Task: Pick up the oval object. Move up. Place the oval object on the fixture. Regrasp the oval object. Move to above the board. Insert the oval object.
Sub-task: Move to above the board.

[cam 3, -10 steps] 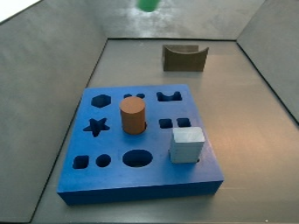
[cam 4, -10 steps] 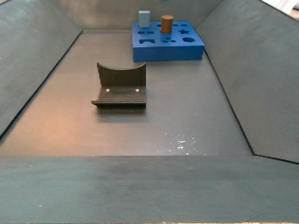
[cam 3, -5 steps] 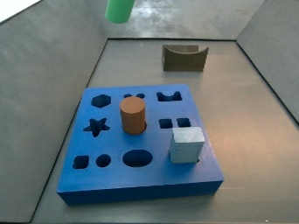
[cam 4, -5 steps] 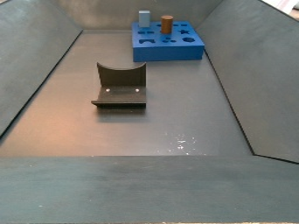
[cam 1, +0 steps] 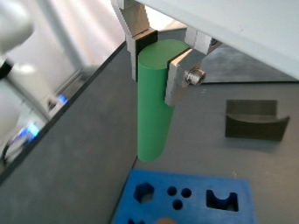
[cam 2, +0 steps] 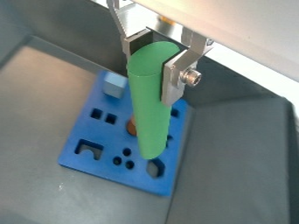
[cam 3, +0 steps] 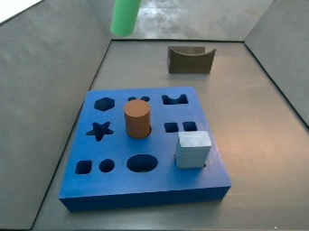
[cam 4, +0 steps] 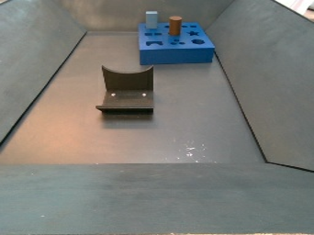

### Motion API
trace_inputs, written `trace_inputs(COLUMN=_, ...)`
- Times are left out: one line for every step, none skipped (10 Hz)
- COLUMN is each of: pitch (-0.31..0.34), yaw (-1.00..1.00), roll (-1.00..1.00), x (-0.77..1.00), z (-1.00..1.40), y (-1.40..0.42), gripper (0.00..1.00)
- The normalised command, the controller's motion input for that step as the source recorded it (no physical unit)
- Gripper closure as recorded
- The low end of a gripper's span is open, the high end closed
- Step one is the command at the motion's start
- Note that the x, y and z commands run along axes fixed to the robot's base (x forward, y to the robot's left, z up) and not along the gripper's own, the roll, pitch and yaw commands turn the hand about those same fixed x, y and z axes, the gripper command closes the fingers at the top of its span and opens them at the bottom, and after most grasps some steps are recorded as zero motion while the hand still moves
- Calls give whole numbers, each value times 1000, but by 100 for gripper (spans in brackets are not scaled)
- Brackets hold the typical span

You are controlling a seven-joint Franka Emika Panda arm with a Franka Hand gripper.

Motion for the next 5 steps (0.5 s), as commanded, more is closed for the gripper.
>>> trace_inputs(pitch=-524, yaw=1000, roll=-212, x=-67, z=-1, y=19, gripper=100)
trace_inputs(pitch=-575, yaw=1000, roll=-171, x=-62, z=-8, y=16, gripper=100)
trace_inputs(pitch=-624, yaw=1000, roll=-135, x=-60, z=-5, y=17, gripper=100)
trace_inputs(pitch=-543, yaw=776, roll=-73, x=-61, z=-6, y=13, gripper=100)
trace_inputs(pitch=-406, yaw=526, roll=-40, x=-56, z=-5, y=13, gripper=100)
